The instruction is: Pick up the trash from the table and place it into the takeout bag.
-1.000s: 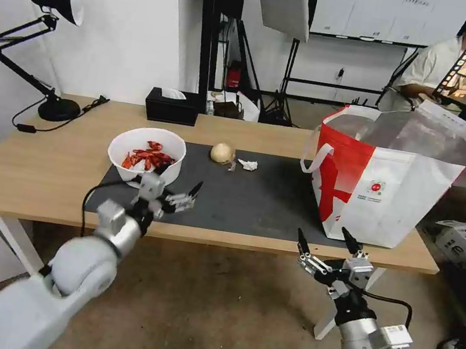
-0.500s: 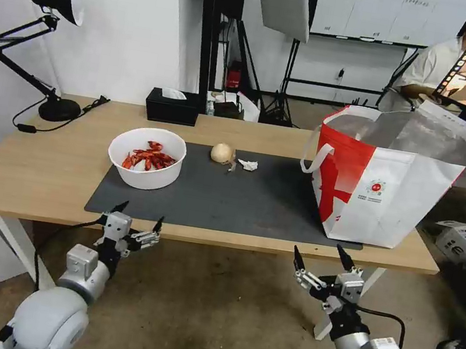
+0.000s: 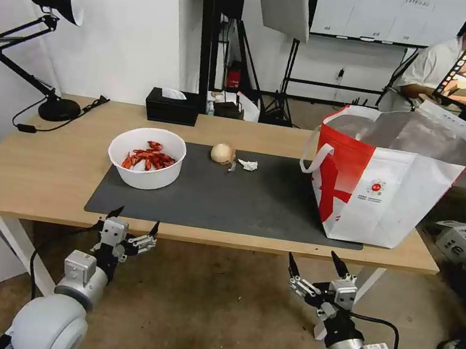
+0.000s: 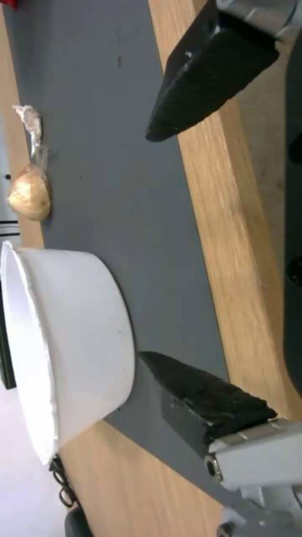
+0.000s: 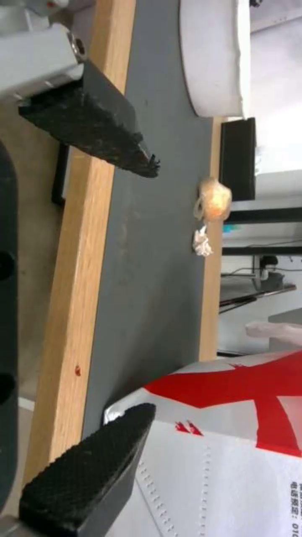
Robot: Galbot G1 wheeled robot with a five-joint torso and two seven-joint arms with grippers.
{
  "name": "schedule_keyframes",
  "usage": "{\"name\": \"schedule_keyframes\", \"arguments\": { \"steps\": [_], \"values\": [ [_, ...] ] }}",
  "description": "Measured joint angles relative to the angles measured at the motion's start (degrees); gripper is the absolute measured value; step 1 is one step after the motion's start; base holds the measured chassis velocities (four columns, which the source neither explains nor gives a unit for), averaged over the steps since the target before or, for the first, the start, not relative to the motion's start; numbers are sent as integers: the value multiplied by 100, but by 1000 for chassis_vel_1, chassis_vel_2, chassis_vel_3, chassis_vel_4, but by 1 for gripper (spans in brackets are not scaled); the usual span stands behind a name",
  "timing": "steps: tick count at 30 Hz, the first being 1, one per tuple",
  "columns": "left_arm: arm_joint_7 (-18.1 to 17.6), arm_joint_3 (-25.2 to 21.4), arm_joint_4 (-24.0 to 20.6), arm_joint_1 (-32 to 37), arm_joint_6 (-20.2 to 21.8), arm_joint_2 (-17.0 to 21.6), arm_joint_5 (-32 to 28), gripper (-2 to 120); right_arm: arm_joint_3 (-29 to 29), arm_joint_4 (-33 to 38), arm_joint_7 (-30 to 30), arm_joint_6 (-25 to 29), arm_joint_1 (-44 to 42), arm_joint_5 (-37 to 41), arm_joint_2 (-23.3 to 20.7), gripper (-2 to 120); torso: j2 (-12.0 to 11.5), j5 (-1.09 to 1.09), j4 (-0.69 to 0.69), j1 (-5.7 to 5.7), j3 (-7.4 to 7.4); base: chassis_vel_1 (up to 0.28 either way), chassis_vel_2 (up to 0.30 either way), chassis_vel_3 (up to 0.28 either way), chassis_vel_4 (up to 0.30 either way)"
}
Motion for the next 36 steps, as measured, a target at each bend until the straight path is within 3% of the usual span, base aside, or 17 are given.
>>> {"name": "schedule_keyframes", "arguments": {
  "steps": [7, 15, 18, 20, 22, 27, 28, 30, 31, 34, 36],
  "values": [
    [10, 1, 7, 27, -2, -40, -1, 100, -109, -13, -3, -22, 89, 11, -54, 100, 0, 0, 0, 0, 0, 0, 0, 0, 0],
    [17, -45, -28, 26, -8, -51, -17, 100, -625, -59, -63, -555, 1258, 604, -654, 100, 0, 0, 0, 0, 1, 0, 0, 0, 0],
    [22, -119, -87, 67, -8, -54, -31, 100, -1269, -462, -95, -946, 2562, 1224, -1138, 100, 0, 1, -1, 1, 1, 0, 0, 0, 0],
    [24, -138, -105, 77, -9, -54, -36, 100, -1459, -620, -80, -997, 2964, 1354, -1219, 100, 0, 2, 0, 1, 1, 0, 0, 0, 0],
    [30, -181, -142, 95, -12, -54, -51, 100, -2202, -1110, 10, -1175, 4091, 1765, -1310, 100, 0, 1, 1, 1, 2, 0, 0, 0, 0],
    [28, -212, -171, 110, -15, -74, -55, 100, -3015, -1671, 228, -1436, 5261, 2296, -1178, 100, -1, -3, 0, 2, 2, 0, 0, 0, 0],
    [31, -224, -180, 122, -19, -89, -55, 100, -3423, -2064, 365, -1528, 5910, 2529, -1017, 100, -1, 2, 0, 2, 2, 0, 0, 0, 0],
    [32, -229, -188, 138, -21, -101, -55, 100, -3708, -2461, 457, -1590, 6436, 2644, -828, 100, 0, -3, 2, 2, 1, 0, 0, 0, 0],
    [32, -229, -188, 138, -21, -101, -55, 100, -3708, -2461, 457, -1590, 6436, 2644, -828, 100, 0, -3, 2, 2, 1, 0, 0, 0, 0],
    [30, -253, -210, 170, -25, -114, -53, 100, -4235, -3426, 566, -1826, 7298, 2726, -265, 100, -1, 0, 3, 2, 2, 0, 0, 0, 0],
    [30, -254, -210, 171, -25, -114, -53, 100, -4279, -3529, 580, -1877, 7377, 2737, -198, 100, -1, -1, 2, 2, 2, 0, 0, 0, 0]
  ]
}}
